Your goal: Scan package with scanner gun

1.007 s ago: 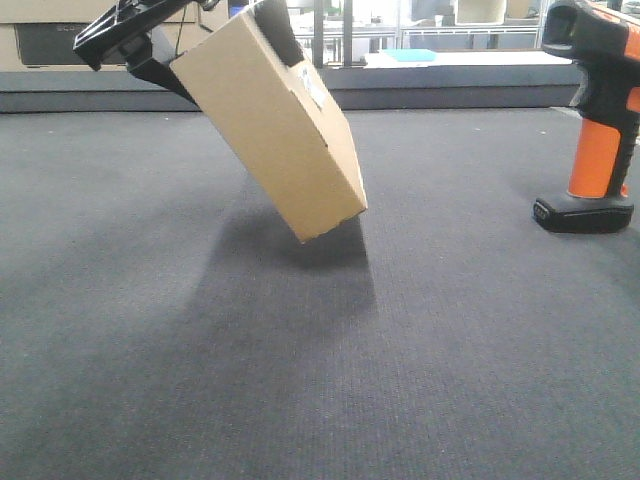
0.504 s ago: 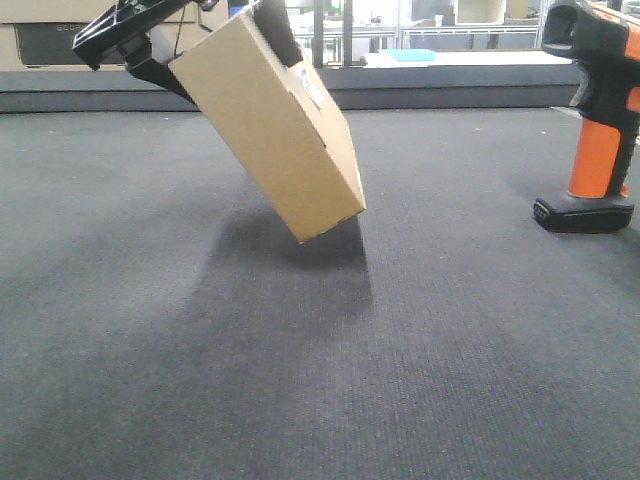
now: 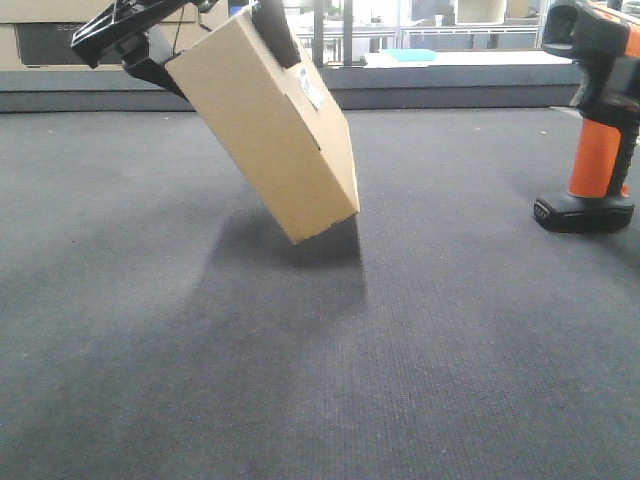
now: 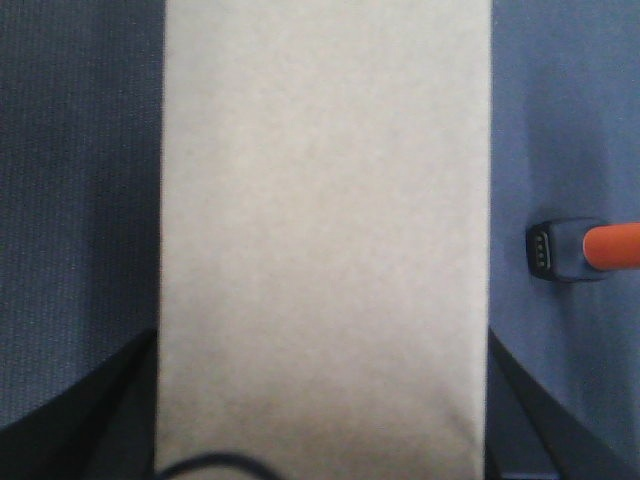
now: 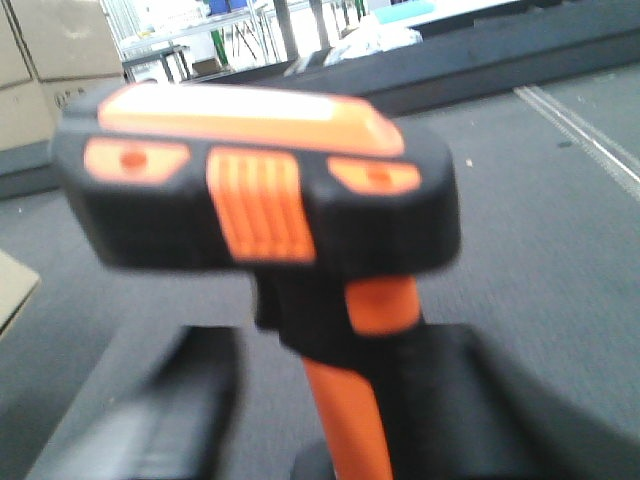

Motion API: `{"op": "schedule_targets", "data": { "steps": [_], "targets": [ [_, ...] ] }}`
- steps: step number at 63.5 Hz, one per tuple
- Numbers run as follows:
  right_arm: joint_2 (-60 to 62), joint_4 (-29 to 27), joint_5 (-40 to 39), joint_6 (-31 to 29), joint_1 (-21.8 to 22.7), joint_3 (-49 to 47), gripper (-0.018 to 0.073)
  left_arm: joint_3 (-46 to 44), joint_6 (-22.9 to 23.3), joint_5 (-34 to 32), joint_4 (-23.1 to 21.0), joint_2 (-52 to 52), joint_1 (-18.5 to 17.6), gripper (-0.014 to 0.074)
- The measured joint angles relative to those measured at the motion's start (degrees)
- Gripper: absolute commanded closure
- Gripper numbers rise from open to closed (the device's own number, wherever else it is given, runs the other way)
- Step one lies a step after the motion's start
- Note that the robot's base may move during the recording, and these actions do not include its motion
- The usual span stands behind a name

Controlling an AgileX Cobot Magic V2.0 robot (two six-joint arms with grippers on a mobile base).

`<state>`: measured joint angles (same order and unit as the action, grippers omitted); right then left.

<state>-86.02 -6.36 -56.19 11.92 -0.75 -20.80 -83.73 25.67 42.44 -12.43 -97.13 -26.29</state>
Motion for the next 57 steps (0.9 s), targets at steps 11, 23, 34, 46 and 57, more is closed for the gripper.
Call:
{"op": "schedule_targets", "data": {
  "steps": [11, 23, 34, 46, 57],
  "targets": [
    [-1.51, 0.11, 4.66, 2.71, 0.00, -4.35, 0.0000, 0.00, 0.00, 0.00, 0.00, 0.00, 0.00, 0.0707],
    [-4.48, 0.11, 6.66, 3.81, 0.00, -6.82, -0.0001, 0.00, 0.00, 0.00, 0.00, 0.00, 0.00, 0.0707],
    [-6.33, 0.11, 5.36, 4.03, 0.00, -7.52, -0.0001, 0.00, -0.11, -0.24, 0.00, 0.00, 0.00, 0.0707],
    [-7.68, -0.13, 3.63, 4.03, 0.00, -7.64, -0.0001, 0.00, -0.11, -0.36, 0.00, 0.00, 0.00, 0.0707],
    [-8.61, -0.99, 2.79, 4.14, 0.00, -8.30, -0.0001, 0.00, -0.11, -0.36, 0.00, 0.00, 0.00, 0.0707]
  ]
}}
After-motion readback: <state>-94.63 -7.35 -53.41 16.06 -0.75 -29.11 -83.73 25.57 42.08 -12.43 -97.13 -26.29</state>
